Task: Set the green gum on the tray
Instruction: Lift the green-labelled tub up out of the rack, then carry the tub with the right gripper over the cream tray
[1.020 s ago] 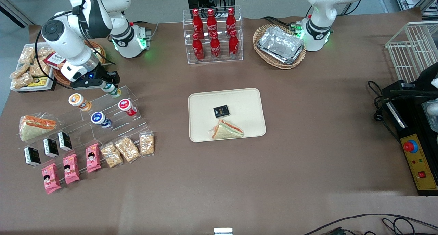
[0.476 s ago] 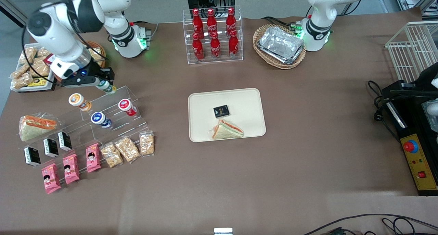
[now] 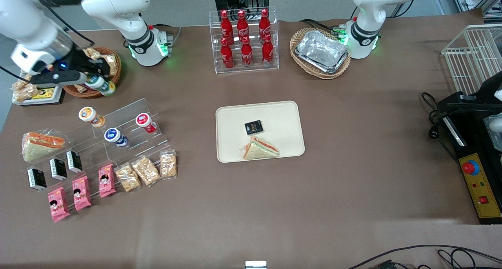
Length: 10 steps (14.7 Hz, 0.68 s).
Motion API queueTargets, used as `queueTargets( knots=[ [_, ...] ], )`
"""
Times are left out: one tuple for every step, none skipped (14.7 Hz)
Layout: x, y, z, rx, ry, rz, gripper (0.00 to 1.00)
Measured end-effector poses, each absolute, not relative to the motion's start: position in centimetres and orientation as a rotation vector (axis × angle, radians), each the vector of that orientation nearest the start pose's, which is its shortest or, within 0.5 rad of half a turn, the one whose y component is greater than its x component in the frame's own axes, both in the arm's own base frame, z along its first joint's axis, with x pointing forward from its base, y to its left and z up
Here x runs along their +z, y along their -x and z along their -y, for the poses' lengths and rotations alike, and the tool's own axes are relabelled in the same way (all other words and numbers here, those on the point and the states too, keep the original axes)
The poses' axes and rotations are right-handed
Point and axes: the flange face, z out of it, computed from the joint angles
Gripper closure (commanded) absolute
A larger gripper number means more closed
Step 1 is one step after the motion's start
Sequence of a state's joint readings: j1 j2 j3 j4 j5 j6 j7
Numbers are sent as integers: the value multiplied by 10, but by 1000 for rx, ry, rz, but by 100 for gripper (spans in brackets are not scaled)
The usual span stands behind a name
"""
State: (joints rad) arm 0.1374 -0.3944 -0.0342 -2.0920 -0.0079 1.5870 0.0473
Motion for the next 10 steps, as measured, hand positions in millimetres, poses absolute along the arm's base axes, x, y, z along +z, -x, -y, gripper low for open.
queueTargets(
  knots=[
    [592, -429, -43, 194, 3139, 97, 57],
    [606, -439, -46, 202, 3135, 101, 57],
    [614, -449, -53, 208, 3118, 104, 57],
    [616, -456, -64, 216, 3099, 80, 57],
    [615, -461, -81, 228, 3088, 29, 57],
    [612, -463, -102, 246, 3087, -24, 57],
    [607, -462, -129, 265, 3096, -77, 56],
    [601, -460, -159, 268, 3106, -140, 56],
    [593, -459, -191, 251, 3109, -203, 56],
    [581, -458, -224, 237, 3100, -271, 56]
  ],
)
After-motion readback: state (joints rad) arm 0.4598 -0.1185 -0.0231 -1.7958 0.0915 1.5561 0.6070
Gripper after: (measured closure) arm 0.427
